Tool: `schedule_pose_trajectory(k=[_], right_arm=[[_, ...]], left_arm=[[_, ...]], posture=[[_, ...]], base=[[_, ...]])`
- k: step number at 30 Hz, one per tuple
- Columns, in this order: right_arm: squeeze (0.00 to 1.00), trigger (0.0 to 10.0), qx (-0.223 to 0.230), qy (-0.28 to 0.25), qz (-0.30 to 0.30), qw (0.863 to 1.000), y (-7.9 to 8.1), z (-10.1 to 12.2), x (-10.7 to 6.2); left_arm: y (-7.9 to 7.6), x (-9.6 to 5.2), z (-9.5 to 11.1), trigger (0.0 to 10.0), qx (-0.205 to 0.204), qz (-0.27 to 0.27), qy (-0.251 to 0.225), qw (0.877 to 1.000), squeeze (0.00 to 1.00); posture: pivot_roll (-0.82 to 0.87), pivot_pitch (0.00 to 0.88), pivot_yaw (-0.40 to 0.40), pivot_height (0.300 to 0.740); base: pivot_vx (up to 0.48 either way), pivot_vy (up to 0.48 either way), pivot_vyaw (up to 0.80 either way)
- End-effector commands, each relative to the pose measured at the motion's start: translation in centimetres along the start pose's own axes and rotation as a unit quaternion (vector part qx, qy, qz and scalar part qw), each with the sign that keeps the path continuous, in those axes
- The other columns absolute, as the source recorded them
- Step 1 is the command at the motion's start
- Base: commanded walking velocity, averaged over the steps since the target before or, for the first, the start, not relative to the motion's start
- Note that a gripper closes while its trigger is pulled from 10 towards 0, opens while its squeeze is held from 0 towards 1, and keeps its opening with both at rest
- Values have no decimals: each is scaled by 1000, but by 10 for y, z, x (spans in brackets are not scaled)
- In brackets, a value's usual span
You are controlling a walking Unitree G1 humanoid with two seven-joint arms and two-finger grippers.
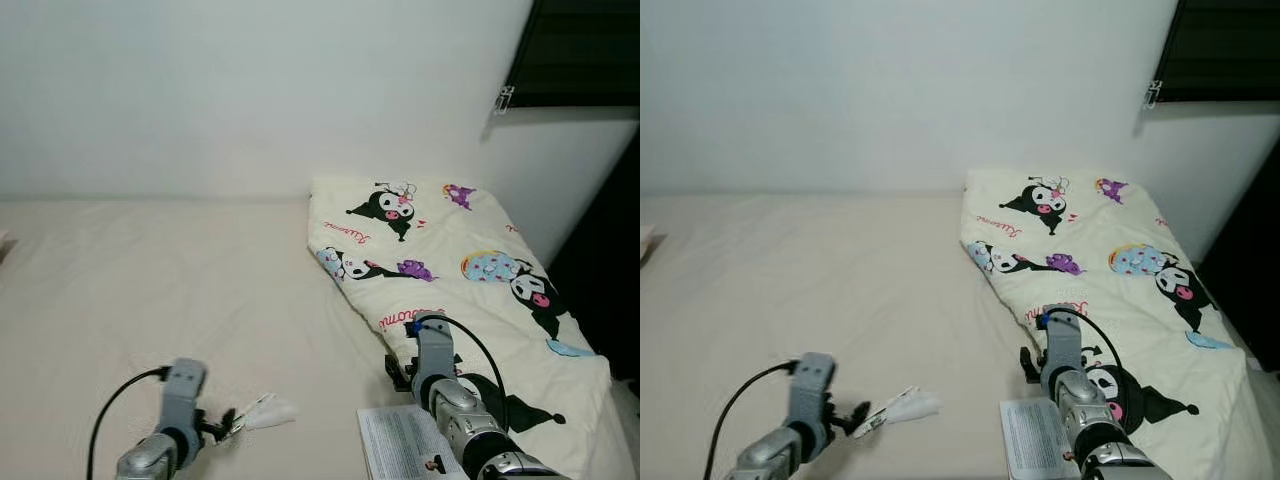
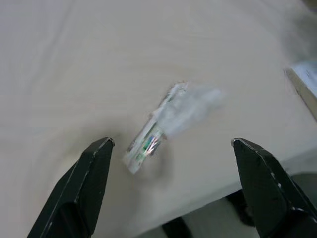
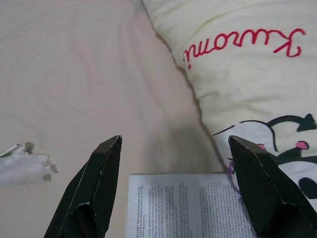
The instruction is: Clean up the room
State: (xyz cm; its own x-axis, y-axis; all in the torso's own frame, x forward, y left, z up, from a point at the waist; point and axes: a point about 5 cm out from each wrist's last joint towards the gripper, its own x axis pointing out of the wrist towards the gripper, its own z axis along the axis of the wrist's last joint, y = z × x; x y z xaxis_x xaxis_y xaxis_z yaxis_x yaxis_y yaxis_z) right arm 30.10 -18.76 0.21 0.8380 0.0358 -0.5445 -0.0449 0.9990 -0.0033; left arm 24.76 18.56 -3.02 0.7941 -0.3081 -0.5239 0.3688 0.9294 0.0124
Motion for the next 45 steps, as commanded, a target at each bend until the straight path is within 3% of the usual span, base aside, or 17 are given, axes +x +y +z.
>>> schedule_pose_trajectory(k=[1, 2, 4, 8, 15, 18, 29, 45], right_arm=[[0, 10000, -3, 18, -7, 1000, -2, -5, 0], [0, 10000, -2, 20, -11, 1000, -3, -5, -1], [0, 10000, -2, 20, -11, 1000, -3, -5, -1], [0, 10000, 1, 27, -21, 999, -6, -7, -1], [0, 10000, 2, 35, -27, 999, -5, -11, -2], [0, 10000, -2, 39, -25, 999, -5, -12, -2], [0, 10000, 5, 22, -22, 1000, -2, -8, -1], [0, 10000, 19, 33, -40, 998, -5, -17, -4]], left_arm=[[-9, 6, 15, 10000, 60, -58, -23, 996, 0], [-15, 8, 22, 10000, 83, -85, -33, 992, 0], [-15, 8, 22, 10000, 83, -85, -33, 992, 0], [-21, 14, 33, 10000, 126, -120, -37, 984, 0], [-17, 13, 28, 10000, 140, -108, -13, 984, 0], [-10, 12, 25, 10000, 156, -72, -1, 985, 0], [-3, 14, 35, 10000, 131, -25, -30, 991, 0], [-12, 16, 38, 10000, 115, -37, -54, 991, 0]], posture=[[-189, 28, 8, 695], [-189, 28, 9, 690], [-189, 28, 9, 690], [-186, 30, 12, 675], [-188, 32, 15, 650], [-182, 30, 16, 635], [-180, 28, 19, 631], [-175, 49, 29, 631]], base=[[0, 0, 0], [0, 0, 0], [0, 0, 0], [0, 0, 0], [0, 0, 0], [0, 0, 0], [0, 0, 0], [0, 0, 0]])
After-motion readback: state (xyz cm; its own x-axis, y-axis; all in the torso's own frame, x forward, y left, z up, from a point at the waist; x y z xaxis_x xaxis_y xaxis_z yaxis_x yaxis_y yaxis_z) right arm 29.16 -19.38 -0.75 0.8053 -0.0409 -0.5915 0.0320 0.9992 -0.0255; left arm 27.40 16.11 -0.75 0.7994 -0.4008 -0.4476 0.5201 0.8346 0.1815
